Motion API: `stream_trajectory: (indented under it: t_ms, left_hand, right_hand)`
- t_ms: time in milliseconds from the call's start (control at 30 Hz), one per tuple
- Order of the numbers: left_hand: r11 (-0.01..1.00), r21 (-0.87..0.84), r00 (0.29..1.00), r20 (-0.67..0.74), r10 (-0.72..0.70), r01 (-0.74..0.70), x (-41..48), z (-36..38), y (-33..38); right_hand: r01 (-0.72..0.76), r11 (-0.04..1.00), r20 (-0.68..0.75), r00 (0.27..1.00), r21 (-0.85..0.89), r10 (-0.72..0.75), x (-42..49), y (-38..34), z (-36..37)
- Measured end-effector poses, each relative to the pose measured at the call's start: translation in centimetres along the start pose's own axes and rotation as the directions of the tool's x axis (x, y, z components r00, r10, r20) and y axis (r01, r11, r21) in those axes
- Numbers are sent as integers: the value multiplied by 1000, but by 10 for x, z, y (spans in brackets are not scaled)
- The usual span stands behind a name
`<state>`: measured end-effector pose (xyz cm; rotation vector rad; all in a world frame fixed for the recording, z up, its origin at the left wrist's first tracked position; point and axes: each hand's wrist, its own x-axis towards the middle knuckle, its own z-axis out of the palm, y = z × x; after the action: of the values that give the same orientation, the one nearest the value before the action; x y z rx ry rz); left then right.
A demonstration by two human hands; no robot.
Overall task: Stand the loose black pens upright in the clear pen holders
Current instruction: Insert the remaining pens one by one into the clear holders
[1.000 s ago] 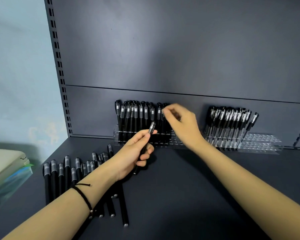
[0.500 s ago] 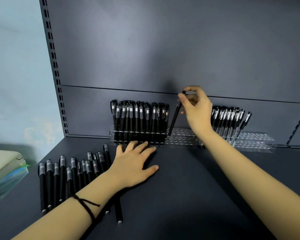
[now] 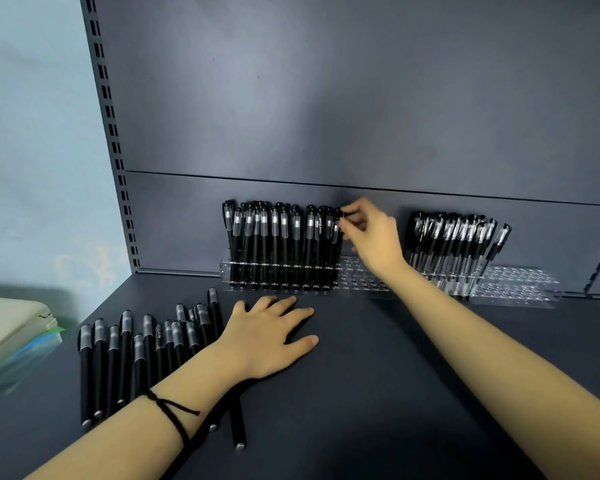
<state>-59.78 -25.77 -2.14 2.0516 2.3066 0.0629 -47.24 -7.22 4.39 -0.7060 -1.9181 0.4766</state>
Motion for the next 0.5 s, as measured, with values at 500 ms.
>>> stream_trajectory:
  t_ms: [500]
  left_hand:
    - [997, 39, 980, -188, 66, -60, -1, -10, -7]
  right_hand:
    - [161, 923, 319, 947, -349, -45, -62, -19, -18]
